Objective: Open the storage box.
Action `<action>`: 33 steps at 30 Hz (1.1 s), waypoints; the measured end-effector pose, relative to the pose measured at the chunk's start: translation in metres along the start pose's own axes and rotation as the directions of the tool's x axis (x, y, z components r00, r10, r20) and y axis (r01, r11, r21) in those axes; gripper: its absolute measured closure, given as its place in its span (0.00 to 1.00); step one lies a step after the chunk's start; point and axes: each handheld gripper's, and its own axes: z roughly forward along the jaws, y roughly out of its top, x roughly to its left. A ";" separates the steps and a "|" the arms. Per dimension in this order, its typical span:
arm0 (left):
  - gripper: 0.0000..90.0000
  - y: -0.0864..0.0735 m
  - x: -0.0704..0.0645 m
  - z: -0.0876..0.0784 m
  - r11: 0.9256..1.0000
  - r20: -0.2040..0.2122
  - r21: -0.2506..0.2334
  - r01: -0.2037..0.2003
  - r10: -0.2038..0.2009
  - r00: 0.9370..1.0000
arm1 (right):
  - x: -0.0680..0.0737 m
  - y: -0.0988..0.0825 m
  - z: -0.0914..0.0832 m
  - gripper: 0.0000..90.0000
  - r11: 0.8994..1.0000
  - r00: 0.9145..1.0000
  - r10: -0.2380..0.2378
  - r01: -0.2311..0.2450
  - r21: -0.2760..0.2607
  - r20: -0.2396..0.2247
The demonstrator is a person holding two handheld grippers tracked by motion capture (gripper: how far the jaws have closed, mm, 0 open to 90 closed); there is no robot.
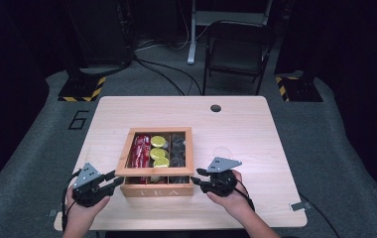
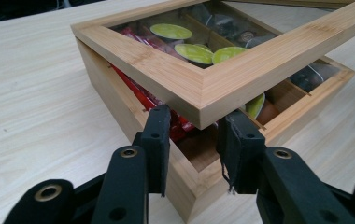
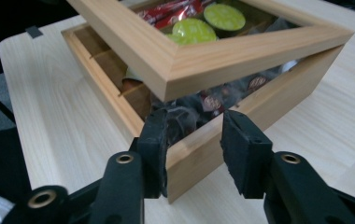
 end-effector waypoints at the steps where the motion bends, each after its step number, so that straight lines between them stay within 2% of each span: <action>1: 0.71 0.001 0.000 0.000 1.000 -0.009 -0.005 -0.005 0.005 1.000 | -0.001 0.002 0.000 0.66 1.000 1.000 0.000 0.000 -0.010 0.001; 3: 0.69 0.002 0.000 0.001 1.000 -0.004 0.003 -0.004 0.004 1.000 | -0.002 0.006 -0.003 0.64 1.000 1.000 -0.001 0.001 -0.025 0.007; 7: 0.68 0.007 0.001 0.001 1.000 -0.006 0.005 -0.002 0.002 1.000 | -0.001 0.011 -0.004 0.63 1.000 1.000 -0.013 0.013 -0.019 0.023; 11: 0.66 0.013 0.004 0.000 1.000 0.001 0.007 0.003 -0.003 1.000 | 0.000 0.018 -0.005 0.61 0.998 0.999 -0.040 0.041 -0.038 0.031; 13: 0.62 0.021 0.008 -0.001 1.000 -0.001 0.002 0.015 -0.015 1.000 | 0.001 0.023 -0.005 0.61 0.997 0.998 -0.051 0.054 -0.054 0.048; 17: 0.59 0.028 0.010 -0.001 1.000 -0.017 -0.013 0.005 -0.005 1.000 | 0.003 0.035 -0.007 0.60 0.993 0.994 -0.085 0.090 -0.071 0.073; 18: 0.58 0.031 0.012 -0.001 0.999 -0.022 -0.034 0.006 -0.007 1.000 | 0.002 0.037 -0.007 0.60 0.992 0.993 -0.095 0.101 -0.076 0.076; 19: 0.57 0.031 0.012 -0.001 0.999 -0.022 -0.034 0.006 -0.007 1.000 | 0.002 0.040 -0.007 0.60 0.992 0.994 -0.082 0.089 -0.086 0.077; 21: 0.56 0.037 0.016 -0.001 0.998 -0.023 -0.069 0.012 -0.013 1.000 | -0.001 0.044 -0.009 0.60 0.992 0.995 -0.076 0.082 -0.095 0.066; 25: 0.55 0.047 0.020 -0.001 0.997 -0.011 -0.067 0.030 -0.031 0.999 | -0.004 0.053 -0.011 0.61 0.991 0.995 -0.073 0.080 -0.104 0.070; 27: 0.55 0.049 0.020 0.000 0.997 -0.019 -0.075 0.019 -0.021 1.000 | -0.005 0.056 -0.012 0.61 0.991 0.995 -0.079 0.085 -0.099 0.067; 29: 0.57 0.057 0.019 0.001 0.997 -0.010 -0.076 -0.013 0.013 1.000 | -0.007 0.063 -0.013 0.62 0.991 0.995 -0.078 0.085 -0.100 0.069; 30: 0.58 0.059 0.019 0.002 0.997 -0.021 -0.078 -0.025 0.024 0.999 | -0.009 0.065 -0.014 0.62 0.991 0.994 -0.086 0.092 -0.094 0.064; 32: 0.58 0.062 0.019 0.004 0.996 -0.037 -0.080 -0.028 0.025 0.999 | -0.010 0.069 -0.014 0.62 0.992 0.995 -0.072 0.078 -0.098 0.066; 33: 0.58 0.063 0.019 0.006 0.996 -0.042 -0.084 -0.016 0.012 0.999 | -0.012 0.071 -0.015 0.62 0.992 0.995 -0.075 0.081 -0.096 0.061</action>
